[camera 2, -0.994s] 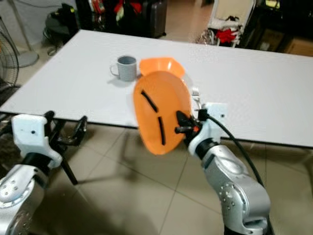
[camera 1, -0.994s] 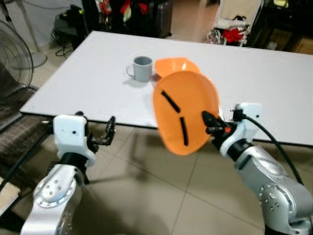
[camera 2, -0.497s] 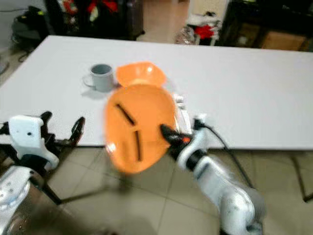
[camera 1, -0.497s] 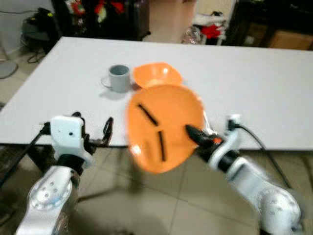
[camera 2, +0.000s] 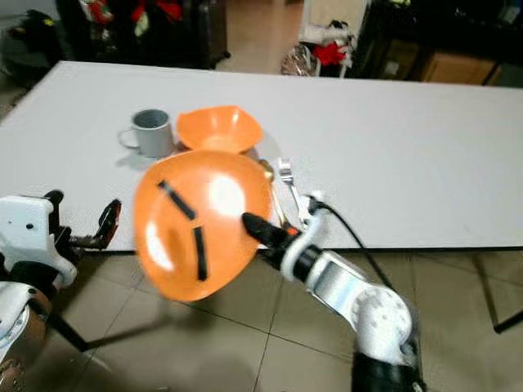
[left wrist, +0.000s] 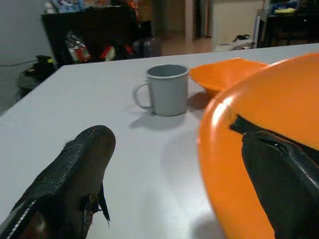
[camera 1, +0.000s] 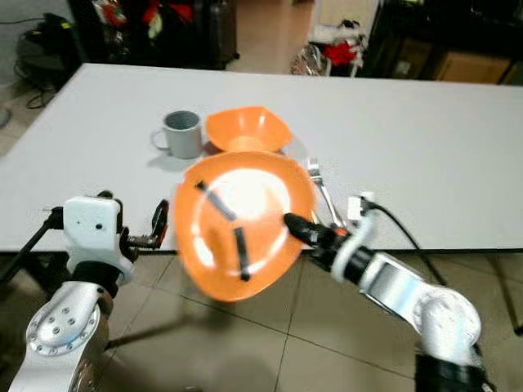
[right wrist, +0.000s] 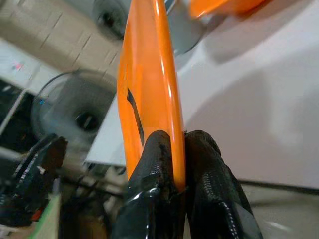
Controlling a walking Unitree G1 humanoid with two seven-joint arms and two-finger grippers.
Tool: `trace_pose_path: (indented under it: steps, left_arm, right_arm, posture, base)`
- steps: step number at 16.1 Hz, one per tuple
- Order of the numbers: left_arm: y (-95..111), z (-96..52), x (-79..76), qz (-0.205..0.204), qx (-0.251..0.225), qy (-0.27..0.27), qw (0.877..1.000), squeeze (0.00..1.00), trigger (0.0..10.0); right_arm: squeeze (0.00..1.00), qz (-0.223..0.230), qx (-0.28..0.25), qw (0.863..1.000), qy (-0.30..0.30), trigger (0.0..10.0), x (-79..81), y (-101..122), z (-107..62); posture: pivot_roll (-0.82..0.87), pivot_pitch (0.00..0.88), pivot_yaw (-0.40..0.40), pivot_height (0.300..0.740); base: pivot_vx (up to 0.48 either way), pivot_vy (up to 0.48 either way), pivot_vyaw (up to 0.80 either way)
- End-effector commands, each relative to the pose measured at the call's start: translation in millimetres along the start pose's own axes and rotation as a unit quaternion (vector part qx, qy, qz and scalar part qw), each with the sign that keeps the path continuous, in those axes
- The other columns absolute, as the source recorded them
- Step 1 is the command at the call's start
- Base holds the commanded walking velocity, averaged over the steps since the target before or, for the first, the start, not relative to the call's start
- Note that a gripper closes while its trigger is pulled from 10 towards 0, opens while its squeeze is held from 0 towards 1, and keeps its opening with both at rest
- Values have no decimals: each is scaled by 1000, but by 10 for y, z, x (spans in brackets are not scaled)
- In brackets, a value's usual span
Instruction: Setting the table
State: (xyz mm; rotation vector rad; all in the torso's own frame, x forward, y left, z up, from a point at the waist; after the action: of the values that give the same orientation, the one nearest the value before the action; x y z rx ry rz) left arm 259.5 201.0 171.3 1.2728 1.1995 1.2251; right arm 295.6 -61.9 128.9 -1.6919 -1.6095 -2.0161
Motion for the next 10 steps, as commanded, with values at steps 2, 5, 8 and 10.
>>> trace_pose_path:
  steps: [2, 5, 8, 10]
  left_arm:
    - [23, -36, -21, 5, 2, -15, 1000, 0, 10000]
    - [-9, -80, -42, 13, 15, -35, 999, 0, 10000]
    - [-23, -97, -66, 15, 21, -45, 999, 0, 10000]
    - [-20, -103, -102, 18, 20, -57, 998, 0, 10000]
  right_arm:
    - [0, 17, -5, 1000, 10, 10000, 21, 87, 75]
    - [0, 40, 19, 999, -20, 10000, -150, 43, 189]
    - [0, 71, 24, 996, -38, 10000, -243, 37, 409]
    - [0, 101, 9, 994, -47, 10000, -283, 88, 537]
  posture:
    - [83, 37, -37, 740]
    - [89, 50, -26, 740]
    - [89, 56, -22, 740]
    - [91, 58, -26, 740]
  base:
    - [0, 0, 0]
    - [0, 0, 0]
    - [0, 0, 0]
    - [0, 0, 0]
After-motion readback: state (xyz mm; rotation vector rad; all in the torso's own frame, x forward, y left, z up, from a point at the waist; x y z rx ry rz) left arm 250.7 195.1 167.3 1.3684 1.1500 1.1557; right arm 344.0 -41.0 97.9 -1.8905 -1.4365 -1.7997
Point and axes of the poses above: a point about 5 cm out from each wrist's last joint towards the gripper, its own z axis pointing out of the wrist towards the gripper, its own y axis along the axis of the wrist's last joint, x = y × z, the point moved 5 cm from there along z, pointing out of the wrist towards the gripper, and after that the axes turned 6 degrees about -z, right-handed, at the moved point
